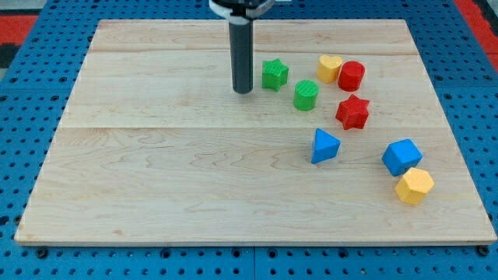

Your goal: Move the blue triangle to the bottom left of the red star

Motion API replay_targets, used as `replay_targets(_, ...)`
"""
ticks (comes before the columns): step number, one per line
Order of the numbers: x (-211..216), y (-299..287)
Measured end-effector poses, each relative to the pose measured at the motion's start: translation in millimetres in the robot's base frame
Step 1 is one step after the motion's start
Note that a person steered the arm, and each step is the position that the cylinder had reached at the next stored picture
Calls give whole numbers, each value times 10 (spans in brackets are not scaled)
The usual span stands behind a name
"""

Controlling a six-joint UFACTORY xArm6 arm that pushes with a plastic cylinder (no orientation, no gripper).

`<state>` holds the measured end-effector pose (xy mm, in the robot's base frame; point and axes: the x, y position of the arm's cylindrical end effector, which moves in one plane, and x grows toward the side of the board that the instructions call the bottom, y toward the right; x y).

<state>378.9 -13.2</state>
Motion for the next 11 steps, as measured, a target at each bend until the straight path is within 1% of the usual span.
replay_targets(2, 673, 43)
replay_targets(3, 1240, 195)
replay_targets(4, 1525, 439)
replay_targets(5, 1500, 944)
replay_targets(7, 1077, 950)
replay_targets(9, 1085, 1033)
replay_targets(10, 1197, 1262)
replay_targets(11, 1165, 1553)
